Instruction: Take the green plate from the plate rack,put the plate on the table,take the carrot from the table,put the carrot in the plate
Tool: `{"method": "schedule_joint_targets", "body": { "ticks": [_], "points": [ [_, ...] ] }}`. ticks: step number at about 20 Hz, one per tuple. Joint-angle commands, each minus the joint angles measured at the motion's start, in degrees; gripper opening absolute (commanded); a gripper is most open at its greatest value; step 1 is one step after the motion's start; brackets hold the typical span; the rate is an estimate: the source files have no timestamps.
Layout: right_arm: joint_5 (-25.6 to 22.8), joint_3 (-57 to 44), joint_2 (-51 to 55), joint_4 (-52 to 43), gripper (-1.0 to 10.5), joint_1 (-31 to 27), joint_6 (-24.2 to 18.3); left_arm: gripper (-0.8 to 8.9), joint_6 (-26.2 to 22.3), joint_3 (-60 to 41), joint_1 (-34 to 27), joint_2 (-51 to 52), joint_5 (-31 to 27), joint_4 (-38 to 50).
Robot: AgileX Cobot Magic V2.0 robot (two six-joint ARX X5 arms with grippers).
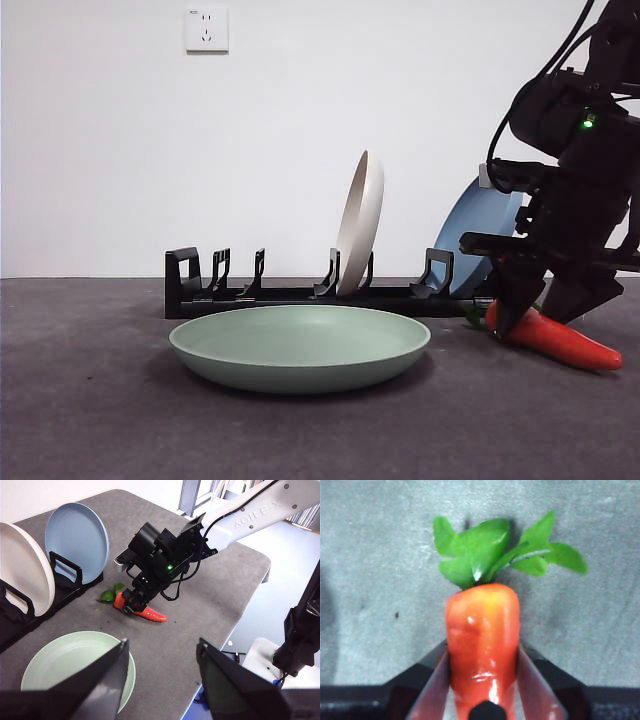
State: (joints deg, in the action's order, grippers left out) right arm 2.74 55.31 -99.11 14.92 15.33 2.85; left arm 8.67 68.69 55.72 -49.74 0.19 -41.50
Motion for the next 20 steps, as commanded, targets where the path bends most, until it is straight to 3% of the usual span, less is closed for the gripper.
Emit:
{"method": "schedule_joint_targets", "body": {
  "ticks": [1, 5, 11, 15, 20],
  "points": [
    [-0.1, 0.1, -0.7, -0.2, -0.1, 0.1, 0.8, 2.29, 0.4, 0.1, 0.2, 0.1, -0.2, 0.0],
    [2.1, 0.1, 3.0, 2.3, -0.1, 1.5, 2.6, 2.29, 0.3, 0.1, 0.2, 0.1, -0.4, -1.9],
    [3.1, 0.1, 11.2, -3.6, -0.1, 15.2, 7.4, 2.27, 0.3, 0.0, 0.2, 0.0, -3.1, -3.9],
    [2.7, 0.1, 6.1, -12.9, -0.1, 21.9, 11.5, 2.24, 0.3, 0.1, 0.2, 0.0, -3.1, -5.0],
    [2.6, 0.2, -2.0, -20.4, -0.1, 24.2, 12.8, 2.24, 0.3, 0.0, 0.2, 0.0, -3.1, -6.6]
  ]
}}
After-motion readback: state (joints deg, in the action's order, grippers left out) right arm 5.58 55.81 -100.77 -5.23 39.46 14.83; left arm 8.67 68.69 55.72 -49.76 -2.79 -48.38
